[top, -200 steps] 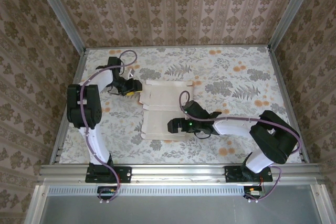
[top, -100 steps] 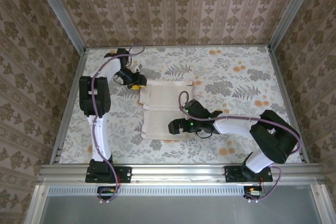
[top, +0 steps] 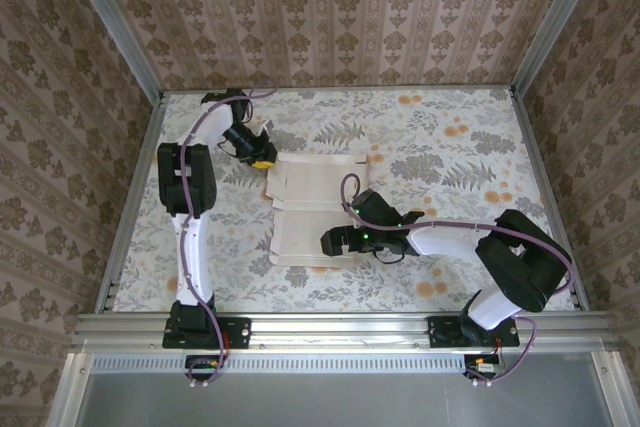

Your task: Fold the paper box

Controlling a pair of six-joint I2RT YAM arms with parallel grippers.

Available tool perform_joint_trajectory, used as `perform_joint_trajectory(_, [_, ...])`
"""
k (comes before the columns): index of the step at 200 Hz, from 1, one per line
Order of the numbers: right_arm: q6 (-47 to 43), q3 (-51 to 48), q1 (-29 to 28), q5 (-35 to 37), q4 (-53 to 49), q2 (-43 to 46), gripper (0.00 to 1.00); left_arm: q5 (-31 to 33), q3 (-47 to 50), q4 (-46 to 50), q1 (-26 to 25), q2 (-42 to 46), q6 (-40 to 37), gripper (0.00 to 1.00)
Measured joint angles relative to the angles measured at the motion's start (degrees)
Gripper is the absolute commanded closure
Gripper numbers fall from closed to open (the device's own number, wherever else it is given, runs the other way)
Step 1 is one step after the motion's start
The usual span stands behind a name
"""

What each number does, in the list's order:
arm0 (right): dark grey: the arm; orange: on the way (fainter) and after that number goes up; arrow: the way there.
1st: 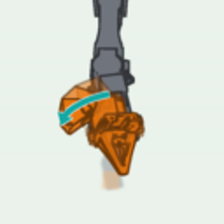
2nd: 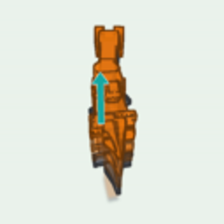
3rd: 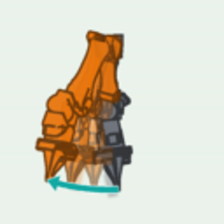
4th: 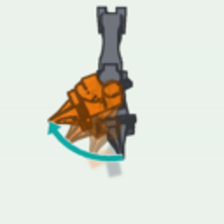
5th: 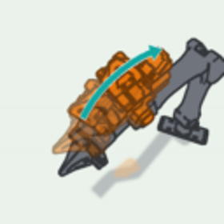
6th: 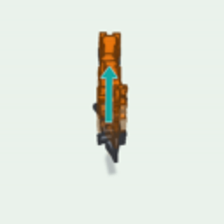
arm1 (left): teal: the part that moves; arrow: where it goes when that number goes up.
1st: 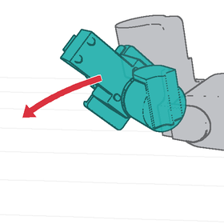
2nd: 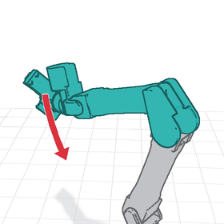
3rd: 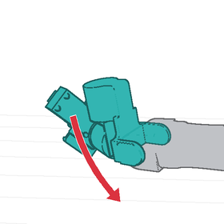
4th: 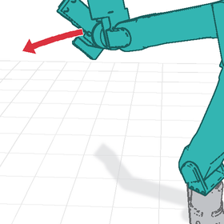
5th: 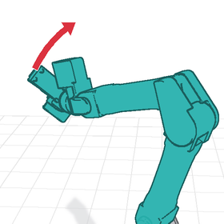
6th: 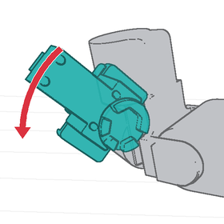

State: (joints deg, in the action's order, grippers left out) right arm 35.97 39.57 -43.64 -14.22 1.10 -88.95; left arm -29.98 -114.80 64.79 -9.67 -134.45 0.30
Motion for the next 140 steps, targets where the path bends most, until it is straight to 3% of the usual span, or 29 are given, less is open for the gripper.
perform_joint_trajectory(70, [0.22,-0.63,0.33,0.04,-0.59,2.49,0.0,-3.8,1.88,-1.38,-0.11,-0.17,-1.44,0.96])
perform_joint_trajectory(140, [-0.42,0.26,0.33,4.63,-2.08,20.04,0.0,-7.26,18.58,-16.09,-1.44,15.21,-0.5,0.96])
